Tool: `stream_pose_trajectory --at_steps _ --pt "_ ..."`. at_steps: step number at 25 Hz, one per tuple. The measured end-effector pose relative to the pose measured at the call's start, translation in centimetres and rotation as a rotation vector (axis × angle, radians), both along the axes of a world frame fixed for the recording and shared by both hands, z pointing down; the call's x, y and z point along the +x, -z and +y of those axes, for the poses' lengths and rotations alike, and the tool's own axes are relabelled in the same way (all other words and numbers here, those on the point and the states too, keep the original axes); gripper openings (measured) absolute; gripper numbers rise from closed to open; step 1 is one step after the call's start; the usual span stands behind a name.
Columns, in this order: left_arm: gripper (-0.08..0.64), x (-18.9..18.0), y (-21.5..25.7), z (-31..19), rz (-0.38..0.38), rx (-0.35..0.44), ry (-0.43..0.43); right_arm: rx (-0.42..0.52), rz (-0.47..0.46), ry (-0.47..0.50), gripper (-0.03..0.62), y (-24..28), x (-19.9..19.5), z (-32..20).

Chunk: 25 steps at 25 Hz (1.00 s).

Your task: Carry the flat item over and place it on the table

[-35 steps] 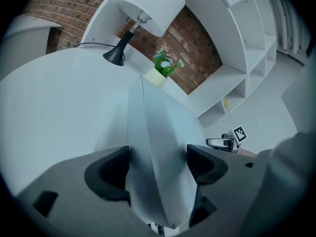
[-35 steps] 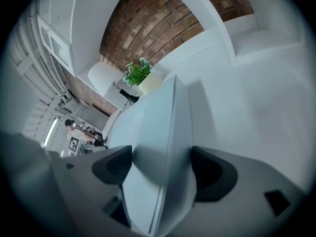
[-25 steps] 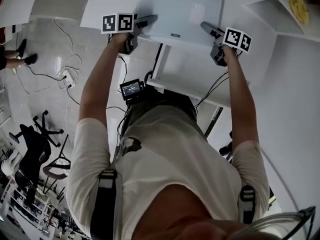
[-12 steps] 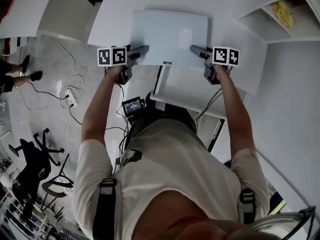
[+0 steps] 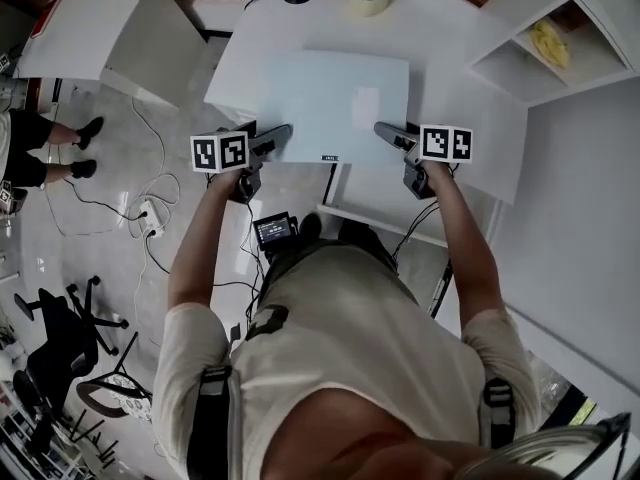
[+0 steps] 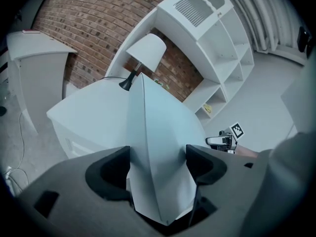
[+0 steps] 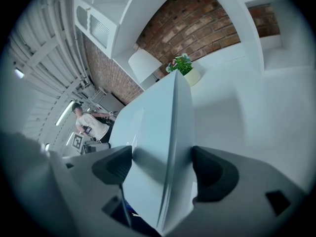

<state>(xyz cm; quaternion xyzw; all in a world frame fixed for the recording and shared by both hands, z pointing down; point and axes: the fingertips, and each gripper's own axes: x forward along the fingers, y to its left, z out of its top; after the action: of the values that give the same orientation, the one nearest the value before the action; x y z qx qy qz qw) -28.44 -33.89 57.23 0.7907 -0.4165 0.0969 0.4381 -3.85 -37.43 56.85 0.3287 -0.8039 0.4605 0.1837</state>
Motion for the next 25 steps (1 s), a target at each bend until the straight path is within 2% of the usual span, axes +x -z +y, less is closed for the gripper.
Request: stream_pose_trajectory --at_steps 7,13,20,25 --pt "0.37 -1.9 2.2 5.4 -0.006 0.054 -0.015 0.019 -0.009 -0.01 0.385 1.9 -1.8 6.1" --pt "0.37 -2.1 3.6 11.0 0.004 0.064 -0.019 -0.044 -0.027 -0.032 0.385 2.5 -1.7 13.5" --pt "0.37 0.0 3.2 15.8 -0.018 0.037 0.045 -0.105 -0.056 -0.021 0.385 0.7 0.3 18.2" --pt "0.37 2.9 4.2 19.2 -0.049 0.022 0.024 -0.1 -0.086 -0.038 0.385 1.3 3.2 22.2"
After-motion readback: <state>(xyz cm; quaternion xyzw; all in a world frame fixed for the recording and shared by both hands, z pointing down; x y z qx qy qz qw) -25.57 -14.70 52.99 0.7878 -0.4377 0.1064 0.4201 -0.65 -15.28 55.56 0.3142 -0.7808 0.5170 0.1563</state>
